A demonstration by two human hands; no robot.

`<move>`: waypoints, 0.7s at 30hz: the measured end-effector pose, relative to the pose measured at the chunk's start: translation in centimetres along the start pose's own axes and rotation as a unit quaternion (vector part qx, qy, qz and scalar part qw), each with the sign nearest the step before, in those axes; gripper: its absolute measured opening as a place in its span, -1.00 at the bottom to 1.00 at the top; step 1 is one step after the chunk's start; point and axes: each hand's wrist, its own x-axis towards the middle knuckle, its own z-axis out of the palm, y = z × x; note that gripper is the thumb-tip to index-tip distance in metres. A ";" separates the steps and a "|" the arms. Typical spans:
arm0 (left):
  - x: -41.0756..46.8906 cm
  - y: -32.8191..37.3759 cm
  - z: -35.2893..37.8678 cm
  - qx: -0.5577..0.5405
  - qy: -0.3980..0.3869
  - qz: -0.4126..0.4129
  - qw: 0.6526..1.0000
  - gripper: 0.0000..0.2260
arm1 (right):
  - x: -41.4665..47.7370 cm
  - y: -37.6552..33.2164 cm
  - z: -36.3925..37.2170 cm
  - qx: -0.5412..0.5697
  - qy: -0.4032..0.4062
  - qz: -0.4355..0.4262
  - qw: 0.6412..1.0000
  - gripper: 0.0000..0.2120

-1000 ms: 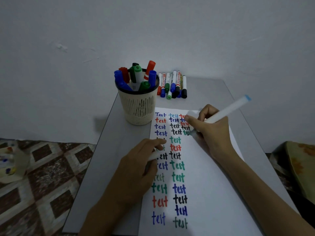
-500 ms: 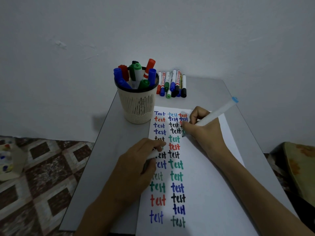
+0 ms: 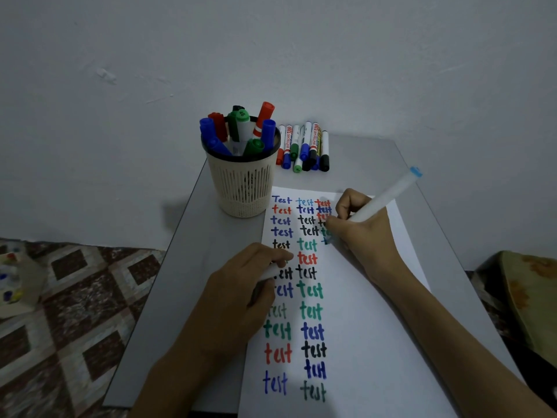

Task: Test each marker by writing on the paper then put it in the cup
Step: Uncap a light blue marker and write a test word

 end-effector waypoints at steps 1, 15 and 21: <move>0.0 0.0 0.0 0.001 0.000 -0.001 1.000 -0.72 | 0.0 -0.1 0.0 -0.003 -0.002 0.000 1.000 -0.65; 0.1 0.0 0.0 -0.001 -0.003 0.002 1.000 -0.73 | 0.1 0.1 -0.2 0.021 -0.001 0.009 1.000 -0.64; 0.1 0.0 -0.1 0.001 -0.006 0.000 1.000 -0.74 | 0.0 0.0 -0.4 0.029 0.027 0.006 0.999 -0.65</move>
